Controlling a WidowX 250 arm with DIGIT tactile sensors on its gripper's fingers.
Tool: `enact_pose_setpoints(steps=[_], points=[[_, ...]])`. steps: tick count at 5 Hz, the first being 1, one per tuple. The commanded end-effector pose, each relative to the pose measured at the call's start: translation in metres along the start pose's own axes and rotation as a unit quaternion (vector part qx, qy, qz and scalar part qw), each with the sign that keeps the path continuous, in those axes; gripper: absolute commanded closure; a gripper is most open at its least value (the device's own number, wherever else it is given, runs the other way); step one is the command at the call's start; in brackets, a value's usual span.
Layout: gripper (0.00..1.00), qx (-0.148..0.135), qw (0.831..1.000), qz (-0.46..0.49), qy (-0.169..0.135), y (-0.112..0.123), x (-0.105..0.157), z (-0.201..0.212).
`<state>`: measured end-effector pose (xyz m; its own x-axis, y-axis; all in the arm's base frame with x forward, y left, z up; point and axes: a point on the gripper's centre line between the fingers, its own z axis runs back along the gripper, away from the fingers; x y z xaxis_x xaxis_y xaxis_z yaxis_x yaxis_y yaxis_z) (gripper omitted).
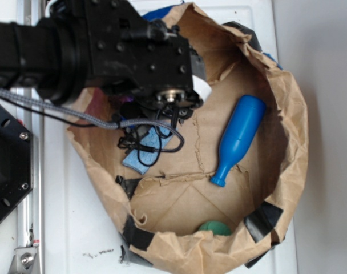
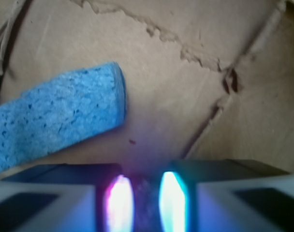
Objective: Grab the rock.
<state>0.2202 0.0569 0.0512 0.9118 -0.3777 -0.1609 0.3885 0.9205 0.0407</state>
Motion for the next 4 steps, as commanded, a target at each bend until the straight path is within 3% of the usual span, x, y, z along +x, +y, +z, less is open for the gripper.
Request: enact_pose_setpoints(steps=[1, 3, 4], points=[[0.0, 0.007, 1.0, 0.003, 0.013, 0.009, -0.015, 0.011], [0.0, 0.013, 0.999, -0.001, 0.04, 0.006, -0.02, -0.005], [0.0, -0.006, 0.999, -0.008, 0.039, -0.003, -0.021, -0.009]])
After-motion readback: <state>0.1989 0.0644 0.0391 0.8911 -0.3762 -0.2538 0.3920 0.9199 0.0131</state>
